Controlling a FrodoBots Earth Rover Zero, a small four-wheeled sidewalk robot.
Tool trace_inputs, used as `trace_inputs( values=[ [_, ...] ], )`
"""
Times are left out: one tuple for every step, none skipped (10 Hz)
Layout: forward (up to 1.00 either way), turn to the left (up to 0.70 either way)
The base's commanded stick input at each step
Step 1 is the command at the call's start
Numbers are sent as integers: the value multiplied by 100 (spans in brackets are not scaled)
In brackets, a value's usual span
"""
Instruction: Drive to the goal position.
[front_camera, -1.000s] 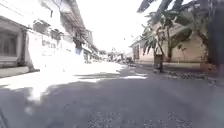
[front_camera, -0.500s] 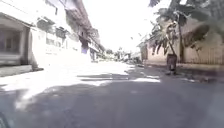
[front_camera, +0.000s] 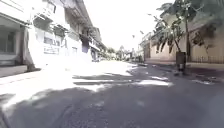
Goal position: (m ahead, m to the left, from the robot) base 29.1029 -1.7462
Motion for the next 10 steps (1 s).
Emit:
trace_inputs(
  values=[
    [100, -28],
    [100, -28],
    [100, -28],
    [100, -28],
    [100, -25],
    [100, 8],
    [100, 12],
    [100, 12],
    [100, 12],
    [100, -28]
  ],
)
